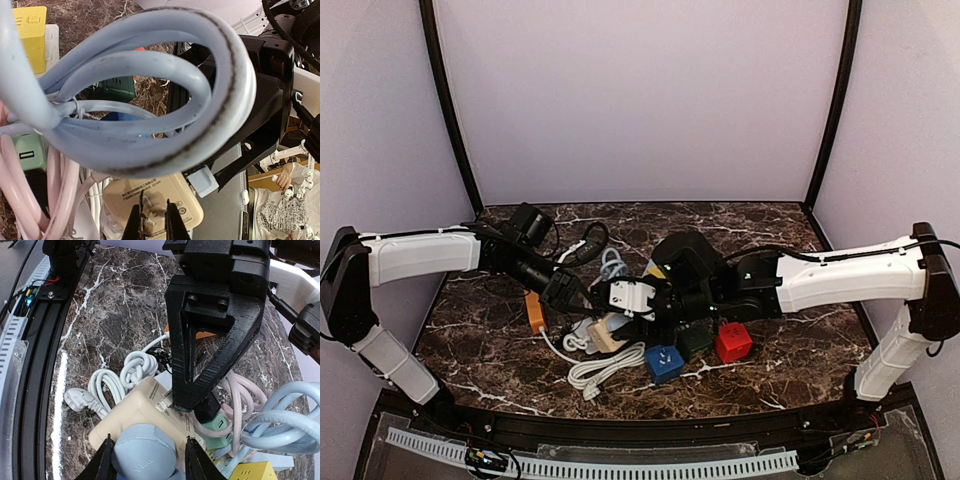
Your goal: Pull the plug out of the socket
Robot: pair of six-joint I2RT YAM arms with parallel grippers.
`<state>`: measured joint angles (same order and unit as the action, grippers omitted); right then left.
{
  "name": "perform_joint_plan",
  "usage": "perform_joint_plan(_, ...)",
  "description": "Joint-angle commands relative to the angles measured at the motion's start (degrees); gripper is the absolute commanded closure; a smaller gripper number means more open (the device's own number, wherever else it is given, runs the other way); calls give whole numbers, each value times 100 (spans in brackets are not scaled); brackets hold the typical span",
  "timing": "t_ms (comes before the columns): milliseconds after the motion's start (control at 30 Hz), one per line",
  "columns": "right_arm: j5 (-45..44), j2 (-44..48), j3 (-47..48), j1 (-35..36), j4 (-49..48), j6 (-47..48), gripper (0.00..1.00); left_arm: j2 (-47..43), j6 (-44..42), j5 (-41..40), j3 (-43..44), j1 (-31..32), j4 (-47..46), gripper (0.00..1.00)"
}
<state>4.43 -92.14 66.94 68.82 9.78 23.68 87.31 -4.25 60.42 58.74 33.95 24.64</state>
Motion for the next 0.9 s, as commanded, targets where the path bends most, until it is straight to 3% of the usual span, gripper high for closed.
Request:
perform_joint_plan(0, -100, -195, 193, -41, 44, -173, 67, -445, -211, 825, 77, 41, -293, 99)
perform_joint_plan(167, -160, -154, 199, -40, 67, -295, 100, -495, -137, 585, 70, 41, -369, 98)
perform_joint_plan(200, -177, -131, 204, -37, 30, -357, 100, -513, -23, 411, 55, 41, -484, 87)
perform_joint_plan(233, -220, -115, 198, -30, 1, -455, 100, -563, 69, 296, 5, 41, -712, 66)
perform_joint_plan(300, -407, -95, 219, -32, -97, -716, 100, -763, 485, -387, -194, 41, -1313, 35)
perform_joint_plan(367, -814, -98, 244, -35, -160, -1035, 100, -1092, 749, -1053, -439, 33, -1735, 21)
perform_joint_plan(433, -1164, -109, 270, -35, -219, -1348, 100, -1468, 794, -1926, -625, 32, -1933, 13)
perform_joint_plan(567, -1753, -142, 344, -33, -332, -2122, 100, -2165, 1088, -3235, -989, 32, -2246, 9)
perform_joint_plan(867, -2555, -252, 704, -116, -533, -3371, 100, -2639, 3723, -3177, -2162, 76, -3382, 17)
